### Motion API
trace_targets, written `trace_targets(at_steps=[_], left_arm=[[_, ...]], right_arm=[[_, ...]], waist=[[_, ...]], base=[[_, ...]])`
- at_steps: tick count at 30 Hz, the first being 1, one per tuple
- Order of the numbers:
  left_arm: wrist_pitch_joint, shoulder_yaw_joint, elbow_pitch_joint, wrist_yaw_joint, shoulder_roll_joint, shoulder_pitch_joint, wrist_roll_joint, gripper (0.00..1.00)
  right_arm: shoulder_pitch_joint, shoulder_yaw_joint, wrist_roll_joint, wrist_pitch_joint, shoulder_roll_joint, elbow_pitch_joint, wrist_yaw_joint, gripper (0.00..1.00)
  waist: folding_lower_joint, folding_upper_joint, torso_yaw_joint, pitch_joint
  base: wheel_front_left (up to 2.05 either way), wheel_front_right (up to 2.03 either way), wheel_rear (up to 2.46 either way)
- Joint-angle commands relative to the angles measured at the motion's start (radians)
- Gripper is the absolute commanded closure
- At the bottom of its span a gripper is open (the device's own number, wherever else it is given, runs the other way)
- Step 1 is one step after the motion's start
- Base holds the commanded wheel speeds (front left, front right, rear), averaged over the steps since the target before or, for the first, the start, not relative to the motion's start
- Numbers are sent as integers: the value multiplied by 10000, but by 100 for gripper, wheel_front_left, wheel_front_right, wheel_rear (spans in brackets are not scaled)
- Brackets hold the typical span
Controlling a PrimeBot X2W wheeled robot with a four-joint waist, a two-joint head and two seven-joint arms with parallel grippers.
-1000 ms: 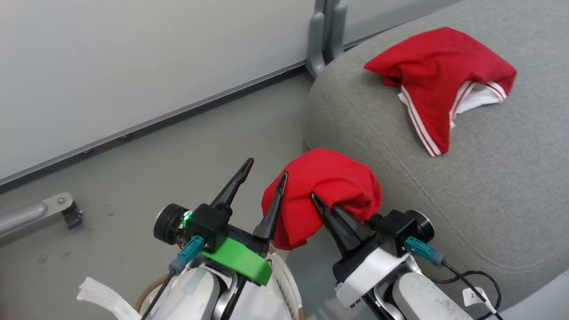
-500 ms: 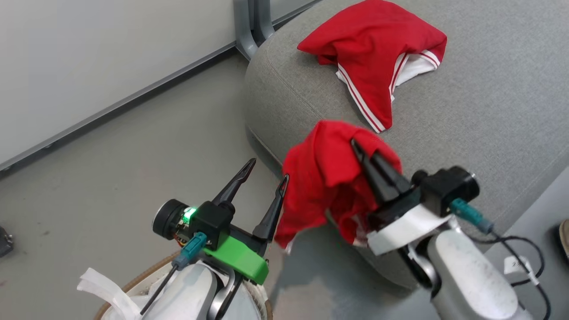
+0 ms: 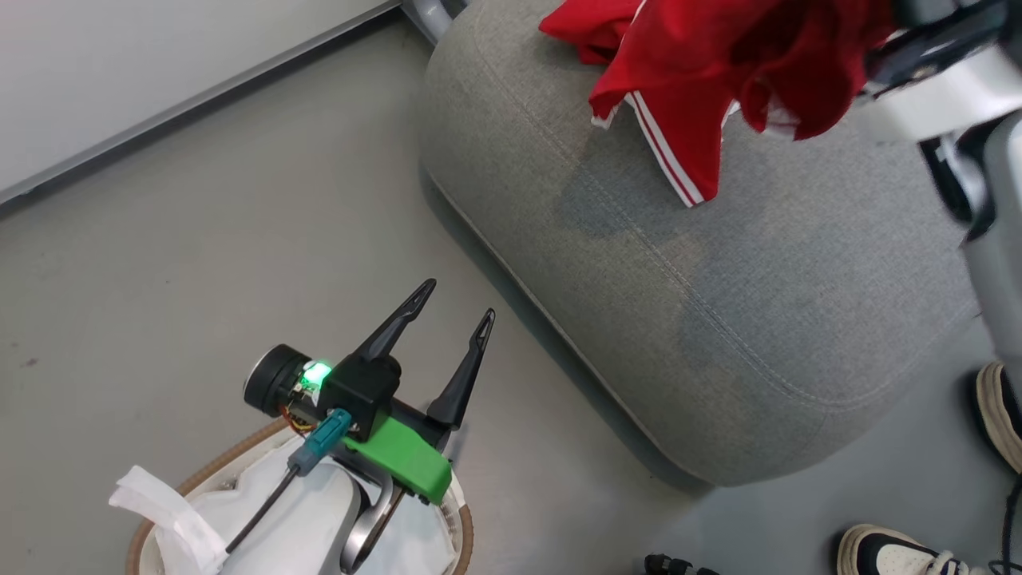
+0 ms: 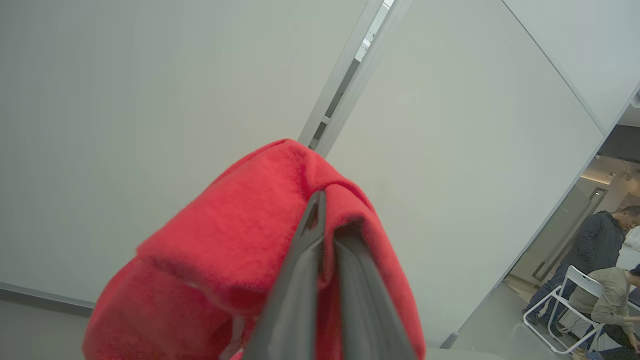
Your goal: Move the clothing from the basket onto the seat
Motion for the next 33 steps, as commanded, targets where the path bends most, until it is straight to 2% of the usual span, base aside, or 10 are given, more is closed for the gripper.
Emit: trace_targets(at_steps=[1,10,16,24,32,33], left_arm=[[-7,-68,20,-6,156,-200,48,0],[-7,-403,20,-6,492,-820,3,0],[-7,-446,-53,-6,593,-1300,57,0],[-7,-424,-65,-6,543,-1573,106,0],[-7,-208,-18,-6,579,-1516,111,0],[-7,-172,2,-6,565,-1485,114,0]], right_arm=[[-398,-136,-93,-19,-180,256,-14,100],[-1847,-1344,-455,-19,-831,2329,-14,100],[-1924,-2289,-527,-19,-830,3871,-14,100],[-778,-3367,-389,-19,-95,5122,-14,100],[314,-4194,-436,-19,432,5458,-14,100],[424,-4306,-428,-17,464,5386,-14,88]], waist=[[-1,-1,407,489],[-1,-1,1266,1631],[-1,-1,1842,2382],[-1,-1,2444,2927],[-1,-1,2420,2820],[-1,-1,2377,2753]], base=[[0,0,0],[0,0,0],[0,0,0],[0,0,0],[0,0,0],[0,0,0]])
